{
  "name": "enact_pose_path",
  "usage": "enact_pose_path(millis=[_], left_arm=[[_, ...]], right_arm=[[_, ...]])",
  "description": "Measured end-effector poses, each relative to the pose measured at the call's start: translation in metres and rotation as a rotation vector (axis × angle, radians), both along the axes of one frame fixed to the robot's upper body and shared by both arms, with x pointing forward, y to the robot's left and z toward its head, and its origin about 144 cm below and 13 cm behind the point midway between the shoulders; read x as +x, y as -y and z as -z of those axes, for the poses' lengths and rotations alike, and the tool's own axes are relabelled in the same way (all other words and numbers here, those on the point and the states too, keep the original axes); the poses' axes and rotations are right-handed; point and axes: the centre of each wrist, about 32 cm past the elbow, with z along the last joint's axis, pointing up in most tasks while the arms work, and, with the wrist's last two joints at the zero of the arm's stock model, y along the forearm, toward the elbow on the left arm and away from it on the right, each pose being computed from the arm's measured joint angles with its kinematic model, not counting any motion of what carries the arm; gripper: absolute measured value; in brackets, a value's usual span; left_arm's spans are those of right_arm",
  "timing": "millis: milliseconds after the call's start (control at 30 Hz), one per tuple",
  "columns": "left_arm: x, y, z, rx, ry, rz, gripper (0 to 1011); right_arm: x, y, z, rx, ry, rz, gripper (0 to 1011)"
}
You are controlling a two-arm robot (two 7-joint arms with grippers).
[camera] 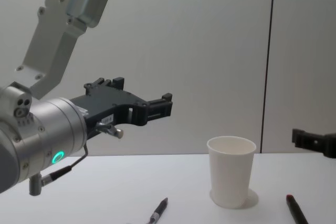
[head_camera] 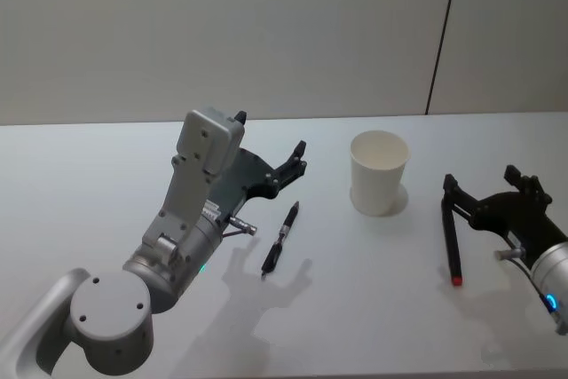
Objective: Place the pen into the pen holder.
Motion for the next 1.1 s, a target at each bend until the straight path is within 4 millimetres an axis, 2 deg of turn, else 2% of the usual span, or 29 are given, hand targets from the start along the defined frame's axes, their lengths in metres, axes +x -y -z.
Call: enact_pose_path(millis=[533,1100], left_arm=[[0.0,0.0,0.0,0.0,0.0,0.0,1003],[0.0,0.0,0.0,0.0,0.0,0.0,1003]], right_arm=[[0.019,-0.01,0.005,0.017,-0.171,0.125,1002],[0.042,-0.03,0.025,-0.008,-0.311,0.207,1001]])
